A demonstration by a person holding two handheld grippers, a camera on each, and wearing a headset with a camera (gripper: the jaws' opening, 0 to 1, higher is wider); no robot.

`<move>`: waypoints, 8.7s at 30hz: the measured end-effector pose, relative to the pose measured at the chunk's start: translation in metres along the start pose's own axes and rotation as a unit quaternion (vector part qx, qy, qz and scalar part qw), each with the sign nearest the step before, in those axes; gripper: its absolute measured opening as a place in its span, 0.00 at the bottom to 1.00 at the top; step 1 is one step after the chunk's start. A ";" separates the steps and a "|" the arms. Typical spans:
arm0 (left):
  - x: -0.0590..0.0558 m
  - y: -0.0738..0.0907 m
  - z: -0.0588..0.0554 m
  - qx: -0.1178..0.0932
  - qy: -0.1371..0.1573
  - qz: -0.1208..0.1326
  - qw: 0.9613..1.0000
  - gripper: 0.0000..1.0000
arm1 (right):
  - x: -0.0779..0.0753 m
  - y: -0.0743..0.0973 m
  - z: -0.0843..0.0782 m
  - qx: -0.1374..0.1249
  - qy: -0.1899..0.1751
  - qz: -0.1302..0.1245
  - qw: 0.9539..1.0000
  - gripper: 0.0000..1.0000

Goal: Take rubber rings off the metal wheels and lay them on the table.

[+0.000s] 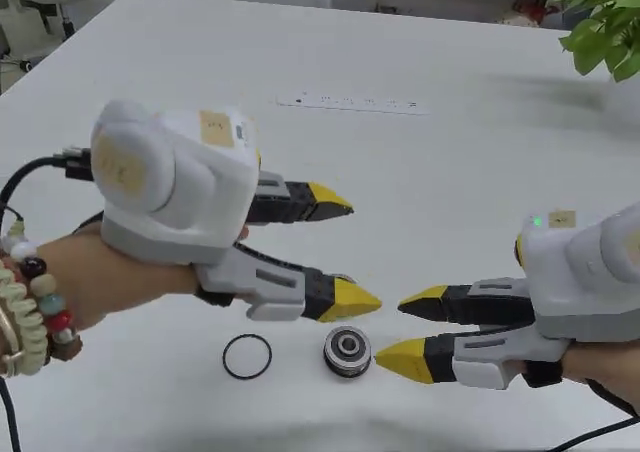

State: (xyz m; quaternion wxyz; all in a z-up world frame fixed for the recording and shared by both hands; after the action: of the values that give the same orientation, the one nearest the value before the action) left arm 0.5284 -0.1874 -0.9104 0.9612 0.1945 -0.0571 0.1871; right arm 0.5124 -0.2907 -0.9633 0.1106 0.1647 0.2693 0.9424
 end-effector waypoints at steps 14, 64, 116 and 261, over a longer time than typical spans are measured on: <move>-0.023 -0.020 -0.042 0.047 0.019 -0.033 0.998 0.33 | 0.007 -0.016 -0.007 0.046 0.034 0.013 0.998 0.34; -0.029 -0.023 -0.061 0.070 0.036 -0.023 0.997 0.15 | -0.002 -0.028 -0.014 0.103 0.065 0.003 0.993 0.00; -0.030 -0.023 -0.059 0.091 0.030 -0.014 0.995 0.14 | -0.014 -0.019 -0.009 0.044 -0.154 -0.017 0.987 0.00; -0.022 -0.009 -0.028 0.077 -0.003 0.003 0.997 0.39 | -0.029 0.013 0.020 -0.057 -0.193 -0.026 0.979 0.00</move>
State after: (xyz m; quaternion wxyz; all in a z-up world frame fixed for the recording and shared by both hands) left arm 0.5129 -0.1915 -0.9433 0.9426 0.2684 -0.0458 0.1932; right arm 0.5452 -0.3007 -0.9475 0.1938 0.3297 0.1925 0.9037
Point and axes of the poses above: the centre of the closed fingertips' face, and the gripper's own axes: y roughly backward along the fingers, x roughly to its left, z roughly out of its top, the point moved 5 cm from there along y, roughly backward along the fingers, and after that the axes turned 7 degrees about z, right-handed, at the moved point
